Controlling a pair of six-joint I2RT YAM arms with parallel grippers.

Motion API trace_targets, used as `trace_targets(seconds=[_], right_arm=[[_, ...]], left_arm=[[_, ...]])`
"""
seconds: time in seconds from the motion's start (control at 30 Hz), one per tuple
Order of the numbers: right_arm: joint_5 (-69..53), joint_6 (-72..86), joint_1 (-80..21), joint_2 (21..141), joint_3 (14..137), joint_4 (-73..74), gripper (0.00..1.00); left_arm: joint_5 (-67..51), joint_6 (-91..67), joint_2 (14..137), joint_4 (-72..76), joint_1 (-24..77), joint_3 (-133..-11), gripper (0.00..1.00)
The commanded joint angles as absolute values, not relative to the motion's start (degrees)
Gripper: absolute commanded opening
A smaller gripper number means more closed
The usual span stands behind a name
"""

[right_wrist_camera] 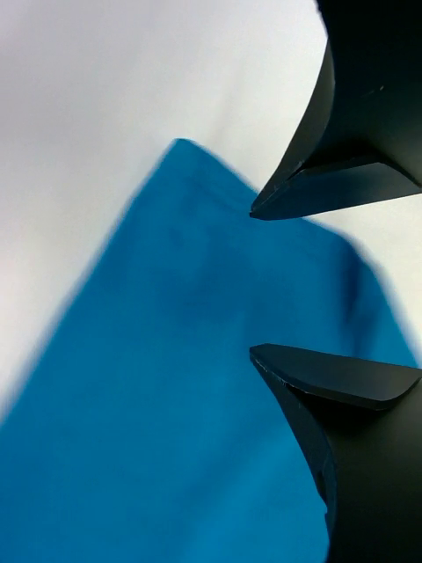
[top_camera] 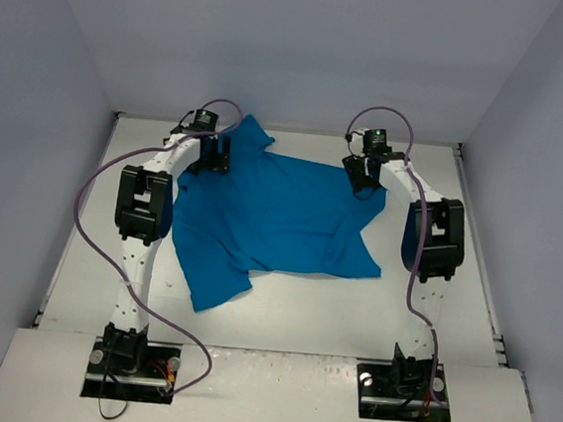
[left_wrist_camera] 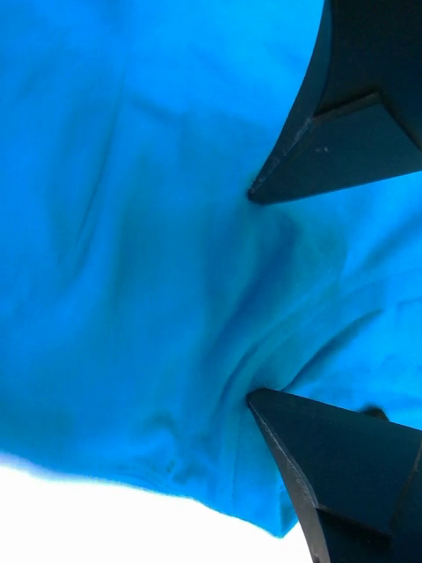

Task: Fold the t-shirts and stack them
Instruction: Flatten out the tshirt

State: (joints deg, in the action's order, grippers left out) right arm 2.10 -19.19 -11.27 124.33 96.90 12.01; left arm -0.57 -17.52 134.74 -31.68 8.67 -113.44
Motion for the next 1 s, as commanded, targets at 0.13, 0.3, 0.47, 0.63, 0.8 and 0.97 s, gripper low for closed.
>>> trace_targets(seconds=[0.13, 0.3, 0.47, 0.63, 0.8, 0.97], right_arm=[[-15.9, -31.4, -11.1, 94.4, 79.5, 15.9, 0.51], [-19.7, -43.9, -12.1, 80.2, 65.9, 16.9, 0.49], [-17.5, -57.0, -15.1, 72.3, 58.6, 22.8, 0.49], [-12.4, -64.6, -17.6, 72.1, 53.6, 28.5, 0.44], [-16.5, -50.4, -17.5, 83.6, 60.5, 28.7, 0.4], [-23.9, -38.8, -18.3, 95.7, 74.5, 28.1, 0.38]], left_arm=[[-7.6, -10.2, 138.0, -33.9, 6.3, -131.2, 0.88], [-19.9, -1.0, 120.5, -34.1, 6.5, -122.7, 0.9], [-27.7, 21.8, 97.2, -37.9, 7.1, -100.9, 0.94], [-26.0, 43.4, 77.8, -46.3, 7.6, -75.5, 0.94], [-24.1, 49.3, 65.3, -46.0, 7.3, -58.0, 0.94], [-30.6, 43.6, 61.5, -44.8, 6.5, -52.8, 0.94]])
